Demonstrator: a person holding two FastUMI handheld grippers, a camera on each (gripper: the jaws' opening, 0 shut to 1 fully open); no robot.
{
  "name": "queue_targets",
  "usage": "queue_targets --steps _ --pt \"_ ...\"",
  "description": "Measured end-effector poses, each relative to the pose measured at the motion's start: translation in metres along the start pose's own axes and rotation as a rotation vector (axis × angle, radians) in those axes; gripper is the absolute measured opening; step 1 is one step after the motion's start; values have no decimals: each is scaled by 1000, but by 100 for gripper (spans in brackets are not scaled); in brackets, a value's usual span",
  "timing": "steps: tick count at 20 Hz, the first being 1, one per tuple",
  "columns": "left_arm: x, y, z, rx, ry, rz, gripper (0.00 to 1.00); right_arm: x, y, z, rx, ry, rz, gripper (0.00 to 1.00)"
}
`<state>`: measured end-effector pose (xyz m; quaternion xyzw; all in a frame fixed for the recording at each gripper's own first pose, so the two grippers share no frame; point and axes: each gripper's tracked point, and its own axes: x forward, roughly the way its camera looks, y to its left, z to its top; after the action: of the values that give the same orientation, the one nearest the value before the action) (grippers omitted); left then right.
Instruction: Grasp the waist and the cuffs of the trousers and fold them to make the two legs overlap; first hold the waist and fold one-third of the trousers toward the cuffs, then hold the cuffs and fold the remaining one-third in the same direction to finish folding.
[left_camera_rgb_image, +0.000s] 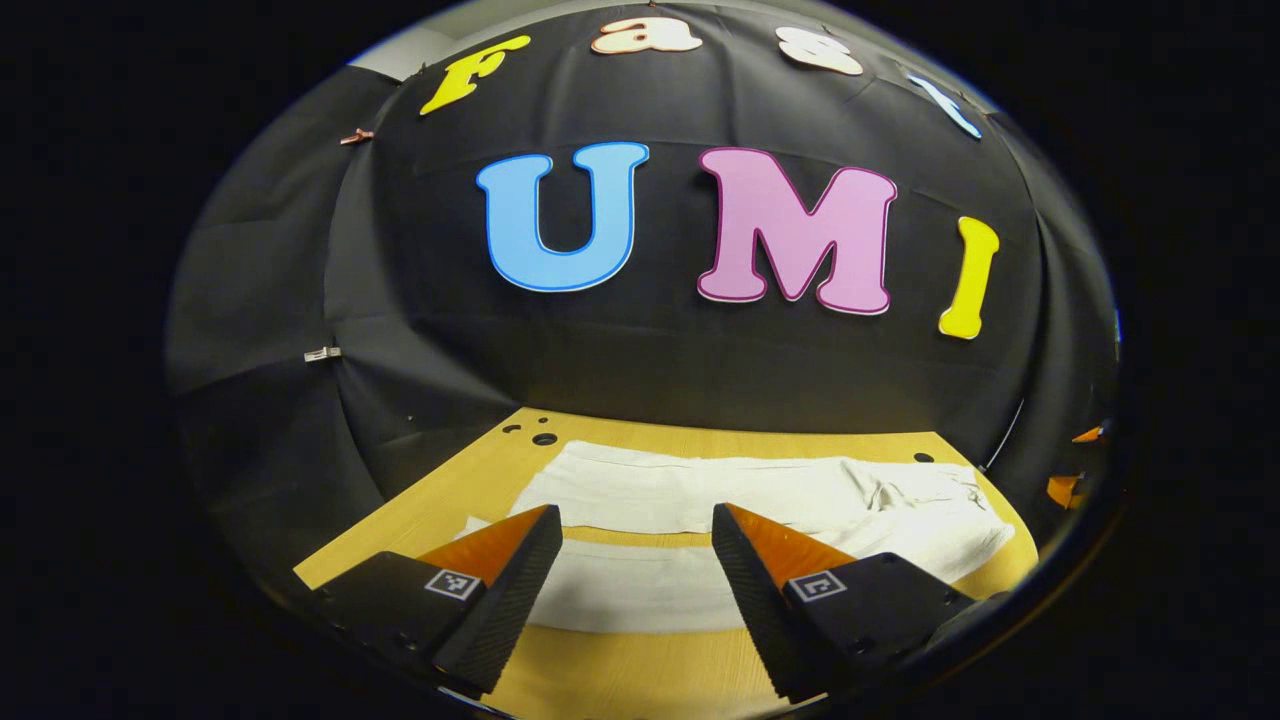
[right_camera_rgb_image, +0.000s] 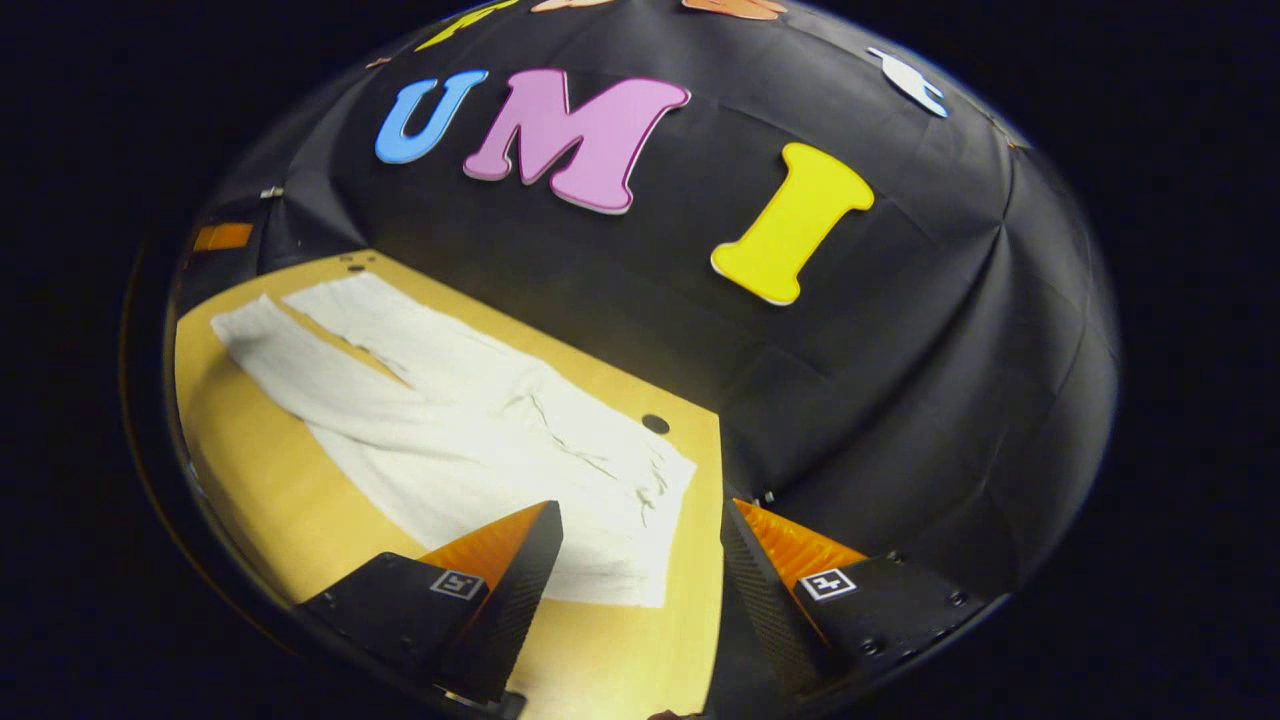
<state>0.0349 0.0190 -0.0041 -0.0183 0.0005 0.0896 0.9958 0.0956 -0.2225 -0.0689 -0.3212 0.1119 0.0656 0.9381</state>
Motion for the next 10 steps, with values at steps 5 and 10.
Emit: queue_targets --steps 5,10 --pt "3 13 -30 -14 79 49 96 36 -6 -73 -218 167 92 98" --pt "-4 31 -47 -7 130 105 96 52 -12 -109 -364 268 150 98"
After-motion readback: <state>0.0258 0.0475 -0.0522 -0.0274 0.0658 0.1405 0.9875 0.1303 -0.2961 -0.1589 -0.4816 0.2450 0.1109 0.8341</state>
